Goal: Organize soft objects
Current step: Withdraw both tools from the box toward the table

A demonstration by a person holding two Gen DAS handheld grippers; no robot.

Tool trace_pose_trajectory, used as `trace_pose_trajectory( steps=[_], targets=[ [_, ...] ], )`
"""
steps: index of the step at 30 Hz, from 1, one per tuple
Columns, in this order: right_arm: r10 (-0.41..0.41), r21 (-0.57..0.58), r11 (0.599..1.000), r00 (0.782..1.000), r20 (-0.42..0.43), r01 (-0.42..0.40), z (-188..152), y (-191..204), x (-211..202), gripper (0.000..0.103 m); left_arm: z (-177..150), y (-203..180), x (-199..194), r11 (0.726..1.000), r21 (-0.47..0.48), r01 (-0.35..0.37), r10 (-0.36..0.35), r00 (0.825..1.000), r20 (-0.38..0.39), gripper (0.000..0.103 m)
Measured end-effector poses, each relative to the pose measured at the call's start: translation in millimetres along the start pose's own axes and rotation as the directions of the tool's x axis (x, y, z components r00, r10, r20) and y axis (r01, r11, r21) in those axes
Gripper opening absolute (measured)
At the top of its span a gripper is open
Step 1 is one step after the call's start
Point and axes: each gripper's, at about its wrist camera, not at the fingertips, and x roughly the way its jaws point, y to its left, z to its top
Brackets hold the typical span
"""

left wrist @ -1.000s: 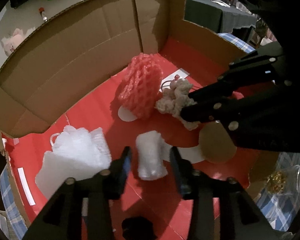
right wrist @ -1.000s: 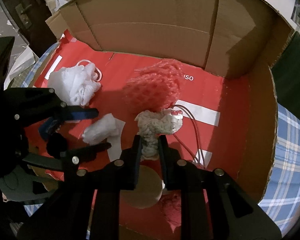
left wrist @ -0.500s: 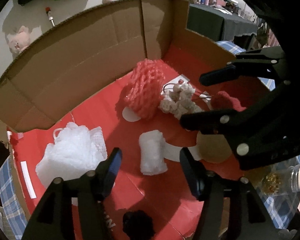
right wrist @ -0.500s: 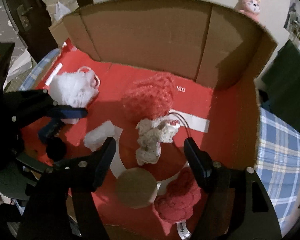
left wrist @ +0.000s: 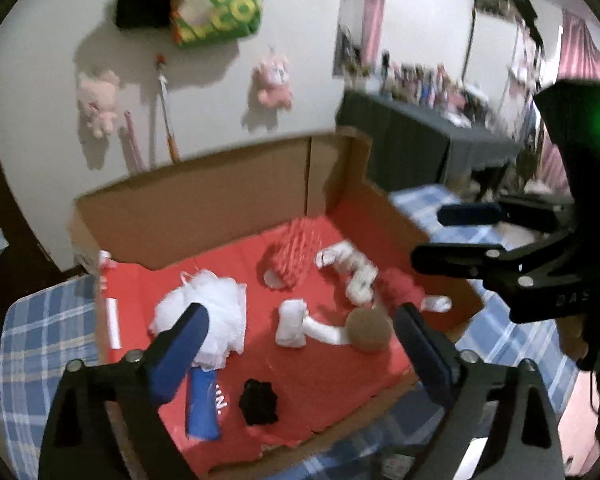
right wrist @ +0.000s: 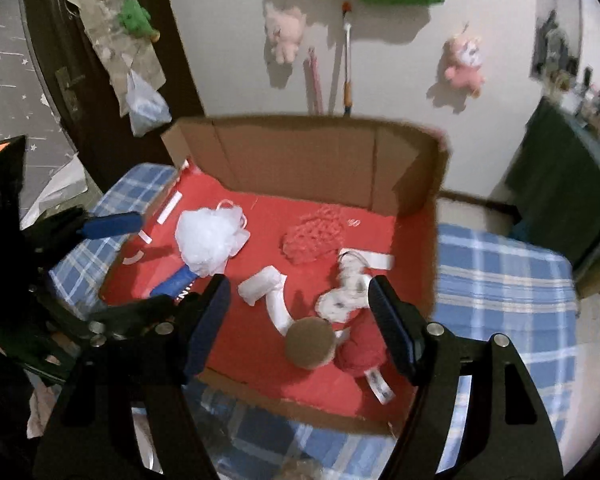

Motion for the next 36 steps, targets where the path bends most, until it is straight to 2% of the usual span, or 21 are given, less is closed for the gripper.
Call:
trace_pose_trajectory(
  steps=[4,7,9,14,18,20,21,27,28,30,32,34,36],
  targets=[
    [0.012,0.033,0.999,0.997,0.074,-0.014,-8.2,8.1,-43.2,0.071,-3.3,-14.8,-39.9,0.999,-0.010,-0.041,0.042,0.994,0.105,0.100],
    [-0.038,0.007,0.999,0.987,0.157,0.038,-16.8,20.8,-76.3,0.071,-9.4,-22.5,-74.2,0.997,-0.016,-0.080,0.081,0.981,0.177,0.102],
    [-0.062,-0.007,0.998,0.975,0.214,0.065,-26.1,30.0,-99.5,0.078,-16.7,-28.1,-93.1,0.994,-0.021,-0.104,0.106,0.970,0.219,0.103],
    [-0.100,-0.023,0.993,0.937,0.335,0.114,-58.2,56.7,-152.5,0.080,-38.3,-42.2,-135.7,0.989,-0.064,-0.130,0.143,0.942,0.305,0.103],
    [-0.076,0.013,0.997,0.916,0.393,0.078,-89.2,68.5,-178.5,0.088,-59.3,-51.1,-156.7,0.986,-0.096,-0.137,0.162,0.926,0.341,0.103],
    [-0.072,0.019,0.997,0.903,0.425,0.070,-106.2,74.4,-187.8,0.088,-74.2,-57.9,-162.7,0.981,-0.118,-0.154,0.186,0.921,0.344,0.103],
    [-0.094,0.026,0.995,0.891,0.444,0.092,-116.4,78.6,-192.0,0.088,-81.4,-62.2,-164.3,0.977,-0.129,-0.168,0.204,0.914,0.352,0.103],
    [-0.211,0.059,0.975,0.806,0.552,0.215,-173.7,103.5,-206.8,0.088,-125.9,-77.2,-181.5,0.962,-0.193,-0.195,0.260,0.873,0.412,0.103],
    [-0.219,0.065,0.973,0.798,0.562,0.221,-182.1,105.5,-207.6,0.089,-131.7,-79.6,-183.1,0.959,-0.196,-0.203,0.270,0.867,0.419,0.103],
    [-0.220,0.084,0.974,0.795,0.565,0.210,-198.1,107.3,-206.8,0.095,-145.8,-85.0,-185.6,0.952,-0.212,-0.222,0.295,0.851,0.434,0.103],
    [-0.225,0.099,0.974,0.793,0.566,0.205,-209.8,108.1,-203.4,0.095,-159.5,-89.7,-184.4,0.943,-0.227,-0.245,0.324,0.835,0.444,0.103],
    [-0.243,0.118,0.970,0.789,0.564,0.214,-222.0,108.8,-197.4,0.095,-169.5,-92.8,-180.0,0.938,-0.231,-0.258,0.337,0.831,0.442,0.103],
    [-0.261,0.131,0.965,0.794,0.548,0.227,-231.4,108.0,-187.0,0.095,-179.0,-94.3,-175.2,0.934,-0.243,-0.262,0.346,0.832,0.433,0.103]
  ],
)
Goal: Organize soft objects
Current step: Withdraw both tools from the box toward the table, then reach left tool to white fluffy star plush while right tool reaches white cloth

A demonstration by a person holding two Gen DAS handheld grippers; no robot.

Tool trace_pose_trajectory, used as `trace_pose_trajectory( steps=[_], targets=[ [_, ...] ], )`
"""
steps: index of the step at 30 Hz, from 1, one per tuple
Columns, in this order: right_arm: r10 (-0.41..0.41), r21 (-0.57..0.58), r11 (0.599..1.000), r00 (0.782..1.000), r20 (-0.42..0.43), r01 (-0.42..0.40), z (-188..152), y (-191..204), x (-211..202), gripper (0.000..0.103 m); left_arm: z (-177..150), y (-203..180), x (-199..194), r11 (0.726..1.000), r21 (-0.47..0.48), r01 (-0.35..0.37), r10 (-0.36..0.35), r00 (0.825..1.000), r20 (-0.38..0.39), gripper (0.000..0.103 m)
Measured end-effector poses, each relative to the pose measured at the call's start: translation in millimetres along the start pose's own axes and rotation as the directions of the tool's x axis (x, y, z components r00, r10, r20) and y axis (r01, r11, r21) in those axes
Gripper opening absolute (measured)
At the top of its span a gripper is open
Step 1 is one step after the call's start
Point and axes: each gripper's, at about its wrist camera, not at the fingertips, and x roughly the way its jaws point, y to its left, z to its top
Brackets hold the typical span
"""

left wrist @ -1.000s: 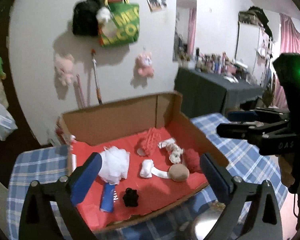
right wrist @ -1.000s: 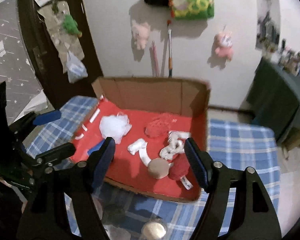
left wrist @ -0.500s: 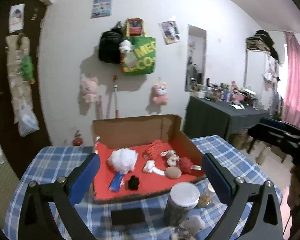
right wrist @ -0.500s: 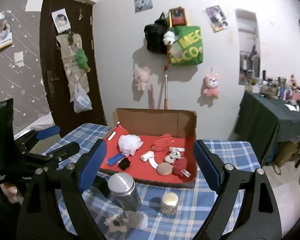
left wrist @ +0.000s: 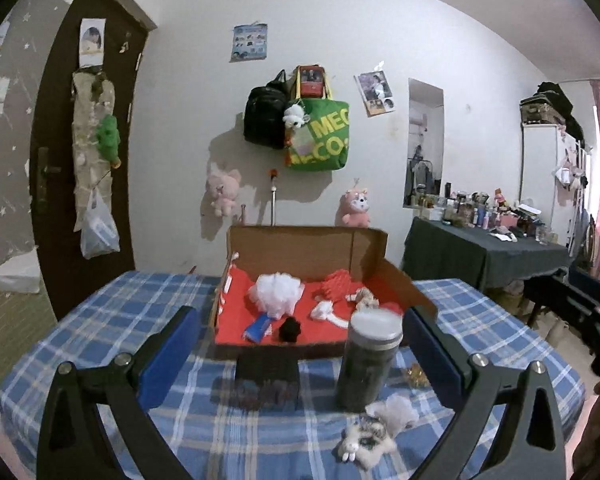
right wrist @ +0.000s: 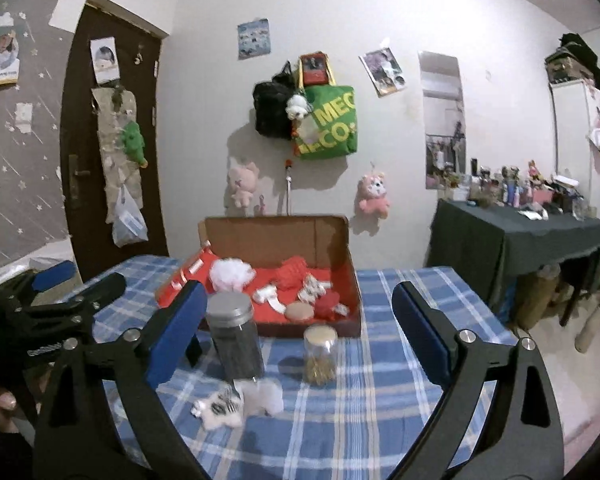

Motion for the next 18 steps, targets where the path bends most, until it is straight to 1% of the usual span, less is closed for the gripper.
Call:
trace_pose_trajectory(
  steps=[3,6,11,13,18],
  targets=[
    [-0.016,-0.001,1.000,0.999,-0.030,0.016,-21.4,-0.4,6.3,0.095,-18.8,0.2,-0.9,1.000,-0.011,-0.011,0.011,1.000,-0.001,0.103],
    [-0.019,0.004,1.000,0.997,-0.078,0.020,-40.8,-0.7,16.4,0.095,-32.7,-4.5,1.0,0.999,0.024,-0.034,0.034,0.999,0.002,0.103],
    [-0.037,0.005,0.999,0.987,-0.153,0.038,-68.7,-1.4,32.7,0.095,-54.9,-7.2,14.8,0.999,0.033,-0.027,0.029,0.997,-0.078,0.103],
    [-0.029,0.015,0.999,0.982,-0.187,0.032,-78.1,-2.6,38.9,0.095,-63.2,-8.4,20.3,0.999,0.037,-0.024,0.028,0.994,-0.108,0.103],
    [-0.017,0.036,0.999,0.967,-0.254,0.027,-95.8,-7.0,51.6,0.095,-82.9,-8.7,34.8,0.999,0.027,-0.017,0.021,0.981,-0.191,0.103]
  ],
)
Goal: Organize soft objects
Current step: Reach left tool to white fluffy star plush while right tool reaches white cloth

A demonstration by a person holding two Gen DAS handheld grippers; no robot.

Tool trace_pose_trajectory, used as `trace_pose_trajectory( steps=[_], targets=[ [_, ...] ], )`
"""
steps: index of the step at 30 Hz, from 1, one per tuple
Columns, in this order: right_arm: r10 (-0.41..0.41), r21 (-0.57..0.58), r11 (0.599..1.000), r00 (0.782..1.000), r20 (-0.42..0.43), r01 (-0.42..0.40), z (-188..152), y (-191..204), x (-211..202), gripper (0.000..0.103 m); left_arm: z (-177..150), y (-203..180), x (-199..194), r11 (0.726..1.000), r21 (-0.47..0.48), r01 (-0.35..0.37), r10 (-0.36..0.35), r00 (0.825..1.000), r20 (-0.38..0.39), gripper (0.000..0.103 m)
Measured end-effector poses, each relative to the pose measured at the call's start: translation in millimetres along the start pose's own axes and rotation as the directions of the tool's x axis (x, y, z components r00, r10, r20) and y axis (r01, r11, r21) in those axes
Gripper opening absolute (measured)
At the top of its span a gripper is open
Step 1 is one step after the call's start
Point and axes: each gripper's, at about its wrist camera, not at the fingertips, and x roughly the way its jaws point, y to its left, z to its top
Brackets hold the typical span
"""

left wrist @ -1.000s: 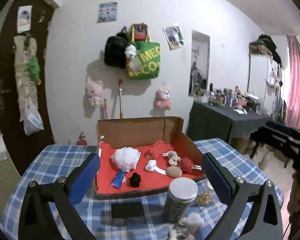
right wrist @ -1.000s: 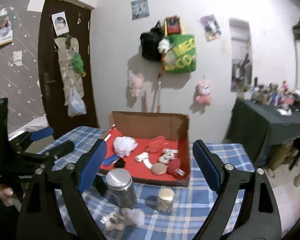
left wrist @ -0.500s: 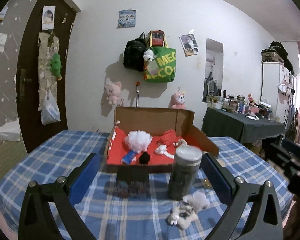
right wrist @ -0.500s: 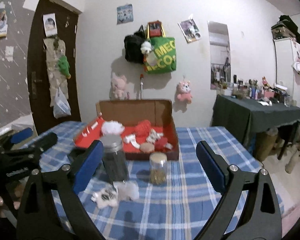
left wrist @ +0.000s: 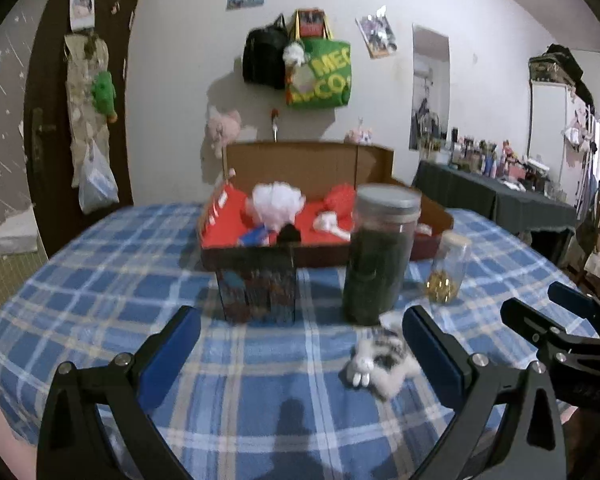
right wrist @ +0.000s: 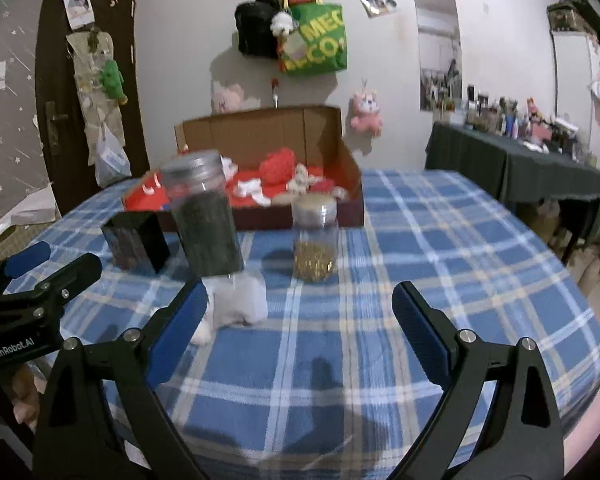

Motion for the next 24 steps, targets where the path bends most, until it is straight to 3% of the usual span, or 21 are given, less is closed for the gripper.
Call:
trace_pose_trajectory(
  steps=[8,18,24],
  targets=[
    [0.005,0.005,1.000,0.998,-0.069,-0.005,-12.2,-2.9,16.8,0.095,-17.2,-1.5,21.6,1.000,-0.007,0.007,-0.007,0.994,-0.105,0.103],
    [0.022,-0.001,1.000,0.995,-0.102,-0.022,-11.9,-2.7,25.0,0.095,-18.1,-1.8,28.0,1.000,-0.008,0.010,-0.011,0.990,-0.141,0.103],
    [0.096,-0.002,0.995,0.983,-0.159,-0.098,-3.7,-7.5,41.6,0.095,-15.6,-5.1,38.8,0.999,0.002,0.049,-0.048,0.979,-0.196,0.103]
  ],
)
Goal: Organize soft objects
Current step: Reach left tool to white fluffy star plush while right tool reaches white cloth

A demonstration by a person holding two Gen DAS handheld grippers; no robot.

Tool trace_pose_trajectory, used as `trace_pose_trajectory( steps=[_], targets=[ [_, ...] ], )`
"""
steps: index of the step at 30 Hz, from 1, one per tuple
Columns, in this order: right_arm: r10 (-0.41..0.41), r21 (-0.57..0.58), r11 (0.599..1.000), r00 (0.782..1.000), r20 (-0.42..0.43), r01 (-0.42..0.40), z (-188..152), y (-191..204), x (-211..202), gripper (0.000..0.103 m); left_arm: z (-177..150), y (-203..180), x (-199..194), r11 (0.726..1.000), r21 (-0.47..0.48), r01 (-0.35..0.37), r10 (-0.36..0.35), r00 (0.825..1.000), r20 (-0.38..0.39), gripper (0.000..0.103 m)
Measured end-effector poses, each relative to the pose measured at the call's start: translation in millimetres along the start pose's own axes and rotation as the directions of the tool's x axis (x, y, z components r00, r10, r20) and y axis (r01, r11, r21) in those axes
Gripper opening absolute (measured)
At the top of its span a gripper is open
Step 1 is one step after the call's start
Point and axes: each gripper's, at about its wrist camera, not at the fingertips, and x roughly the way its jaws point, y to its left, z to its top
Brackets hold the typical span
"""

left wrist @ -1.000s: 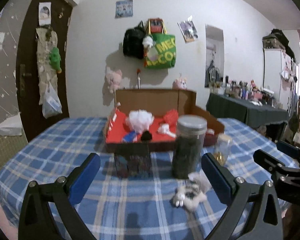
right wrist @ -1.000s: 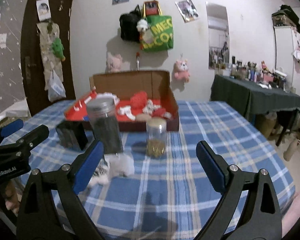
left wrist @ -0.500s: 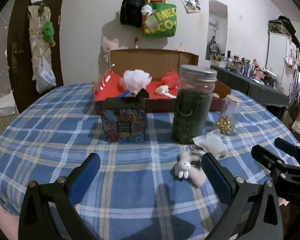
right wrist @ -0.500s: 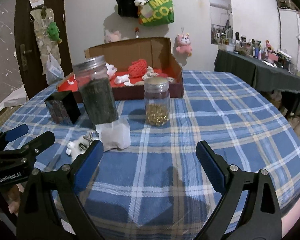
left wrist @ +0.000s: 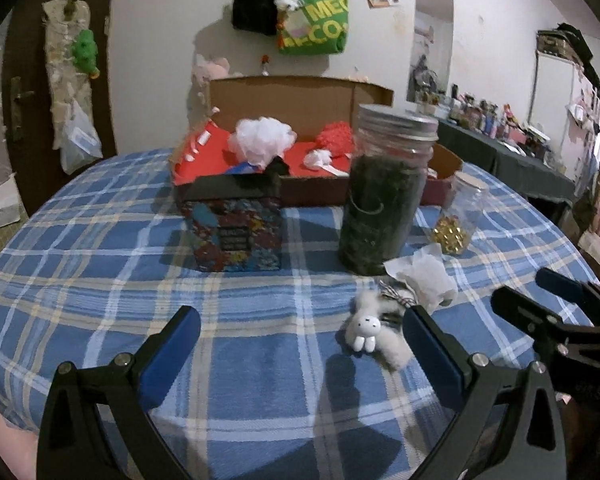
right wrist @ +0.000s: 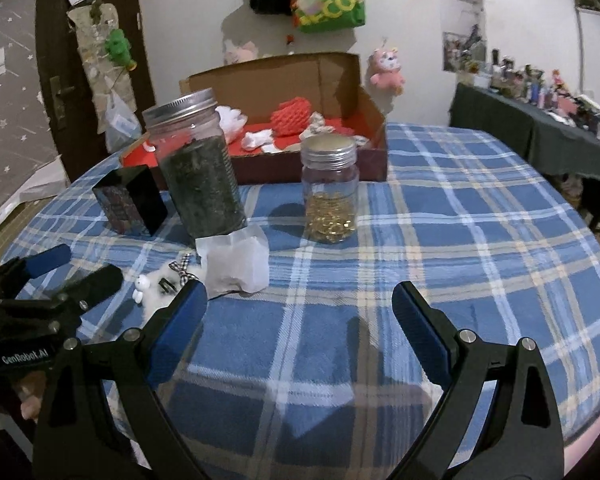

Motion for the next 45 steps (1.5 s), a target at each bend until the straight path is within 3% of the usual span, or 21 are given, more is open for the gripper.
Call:
trace_pose_trajectory(
  steps=[4,8,10,12,13,14,15,16,17,18,19,21,26,29,33,35,37,38,39,45],
  targets=[
    [0.092,0.017,0.996,0.994,-0.058,-0.092,9.7,-8.3,17.1,0.095,2.4,-6.1,13.3,0.998,0.045,0.036,-0.033,0.998,-0.055,0.103],
    [0.191,0.021,0.982,0.974,-0.123,-0.190,20.5,-10.6,39.2,0.095,7.8,-15.9,28.4,0.988,0.078,0.133,-0.123,0.985,-0.124,0.103],
    [0.228,0.017,0.973,0.962,-0.151,-0.228,25.2,-9.6,49.3,0.094,9.5,-23.0,35.2,0.982,0.109,0.153,-0.136,0.979,-0.149,0.097],
    [0.262,0.010,0.964,0.948,-0.180,-0.265,29.0,-6.5,58.6,0.079,9.5,-30.3,43.0,0.976,0.153,0.158,-0.131,0.976,-0.176,0.082],
    [0.280,0.014,0.959,0.939,-0.201,-0.283,30.2,-5.5,63.7,0.071,9.1,-33.1,46.8,0.969,0.166,0.182,-0.149,0.970,-0.193,0.078],
    [0.301,0.024,0.952,0.926,-0.225,-0.304,30.8,-4.7,69.3,0.045,9.1,-33.9,49.6,0.962,0.157,0.225,-0.190,0.959,-0.208,0.075],
    [0.318,0.033,0.947,0.917,-0.243,-0.320,30.9,-4.4,73.5,0.032,9.6,-34.4,51.0,0.959,0.155,0.239,-0.204,0.956,-0.211,0.069],
    [0.327,0.036,0.944,0.912,-0.248,-0.329,30.7,-4.6,75.3,0.030,9.7,-36.0,51.4,0.956,0.167,0.243,-0.207,0.956,-0.208,0.063],
    [0.342,0.035,0.938,0.907,-0.247,-0.344,30.9,-4.1,75.0,0.021,9.9,-38.0,51.1,0.947,0.178,0.267,-0.229,0.951,-0.208,0.051],
    [0.372,0.041,0.927,0.894,-0.249,-0.374,30.9,-3.5,74.0,0.012,9.8,-39.4,50.4,0.940,0.180,0.291,-0.252,0.944,-0.212,0.049],
    [0.390,0.049,0.920,0.888,-0.246,-0.390,30.8,-3.3,72.4,0.012,9.6,-40.5,50.0,0.938,0.185,0.294,-0.253,0.944,-0.213,0.049],
    [0.381,0.043,0.923,0.896,-0.229,-0.382,31.1,-1.9,66.8,0.011,10.6,-40.1,49.7,0.935,0.183,0.302,-0.263,0.941,-0.213,0.045],
    [0.369,0.041,0.929,0.909,-0.191,-0.368,31.3,-2.6,49.3,0.011,15.8,-29.1,47.2,0.930,0.101,0.354,-0.325,0.917,-0.230,0.033],
    [0.376,0.041,0.926,0.910,-0.174,-0.375,34.0,-2.3,41.0,0.011,19.1,-25.8,43.6,0.929,0.106,0.355,-0.326,0.919,-0.222,0.028],
    [0.361,0.033,0.932,0.918,-0.166,-0.361,35.8,-2.1,35.6,0.011,19.5,-24.5,40.8,0.930,0.117,0.349,-0.318,0.922,-0.220,0.028],
    [0.351,0.036,0.936,0.921,-0.169,-0.351,34.7,-4.3,34.6,0.011,19.6,-20.7,39.7,0.936,0.120,0.332,-0.302,0.929,-0.215,0.033],
    [0.340,0.044,0.940,0.924,-0.174,-0.337,31.4,-8.9,33.4,0.011,19.2,-13.7,39.8,0.945,0.117,0.306,-0.278,0.938,-0.208,0.053],
    [0.334,0.053,0.943,0.925,-0.182,-0.330,29.5,-11.8,34.5,0.011,19.0,-10.1,39.7,0.948,0.113,0.296,-0.270,0.941,-0.203,0.069],
    [0.322,0.062,0.947,0.927,-0.191,-0.316,27.1,-14.9,35.9,0.011,18.4,-5.0,39.5,0.952,0.104,0.287,-0.263,0.944,-0.197,0.074],
    [0.234,0.020,0.972,0.953,-0.193,-0.235,14.7,-15.8,36.1,0.012,17.3,6.9,44.5,0.957,0.093,0.274,-0.250,0.945,-0.213,0.076]
  ],
)
